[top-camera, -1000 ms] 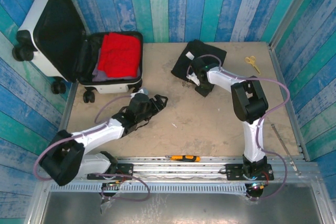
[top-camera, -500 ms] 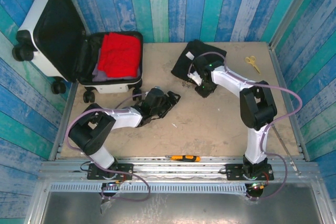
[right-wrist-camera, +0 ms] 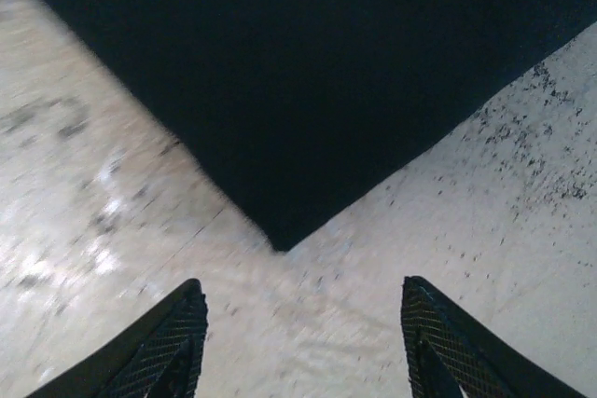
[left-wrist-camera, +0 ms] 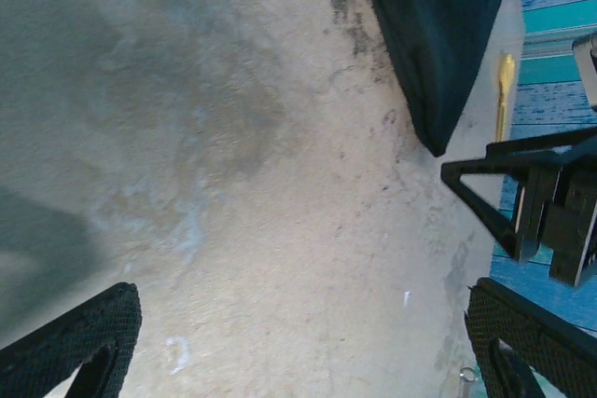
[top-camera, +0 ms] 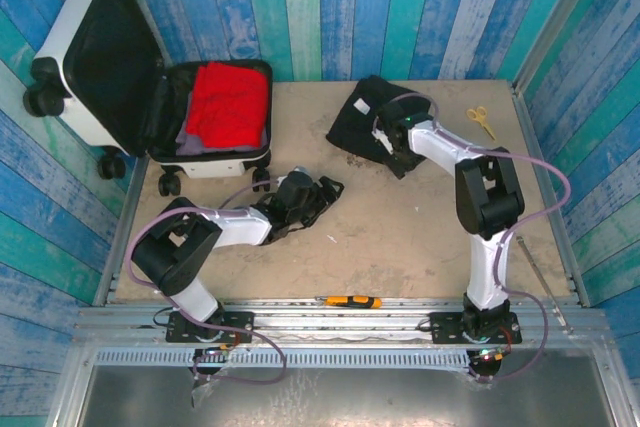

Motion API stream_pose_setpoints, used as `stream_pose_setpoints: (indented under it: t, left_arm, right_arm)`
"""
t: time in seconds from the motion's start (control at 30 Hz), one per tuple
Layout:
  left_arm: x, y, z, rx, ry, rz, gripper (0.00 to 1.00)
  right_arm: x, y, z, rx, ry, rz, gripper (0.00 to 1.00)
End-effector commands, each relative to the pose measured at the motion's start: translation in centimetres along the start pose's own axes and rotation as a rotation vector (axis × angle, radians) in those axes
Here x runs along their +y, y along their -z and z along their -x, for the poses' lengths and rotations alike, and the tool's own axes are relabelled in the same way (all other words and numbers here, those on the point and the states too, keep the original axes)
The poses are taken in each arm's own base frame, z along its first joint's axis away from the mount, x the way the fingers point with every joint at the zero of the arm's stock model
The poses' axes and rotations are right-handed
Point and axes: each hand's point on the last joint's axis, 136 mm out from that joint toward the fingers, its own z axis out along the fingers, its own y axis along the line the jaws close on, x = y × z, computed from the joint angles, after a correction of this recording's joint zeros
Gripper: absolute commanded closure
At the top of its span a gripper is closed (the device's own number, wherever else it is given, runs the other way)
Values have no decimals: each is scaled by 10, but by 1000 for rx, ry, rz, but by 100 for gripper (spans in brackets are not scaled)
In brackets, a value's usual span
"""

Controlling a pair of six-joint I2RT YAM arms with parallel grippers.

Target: Pack the luggage

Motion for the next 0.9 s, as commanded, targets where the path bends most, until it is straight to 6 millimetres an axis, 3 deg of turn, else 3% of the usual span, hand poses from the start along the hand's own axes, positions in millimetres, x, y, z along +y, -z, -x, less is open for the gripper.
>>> stream_pose_setpoints:
  t: [0.0,0.17,0.37,0.53,0.73,0.87]
  left_arm:
    - [-1,13,3,-32,-25,-2,7]
    - [4,14,2,-33,-17,8,6]
    - [4,12,1,-25,-6,0,7]
    - [-8,10,2,-27,30,-46,7]
    - [-32,-1,4,-18,21,-98,7]
    - [-37,-13,3,-3,49,-114,6]
  right_arm:
    - [-4,-12,10,8,9,-28,47]
    - [4,-27,16,19,33,-1,53]
    - [11,-41,16,39,43,19,81]
    - [24,-26,17,19,45,65,99]
    - [47,1,9,-16,-4,181,99]
    - [53,12,-3,-9,-37,220,100]
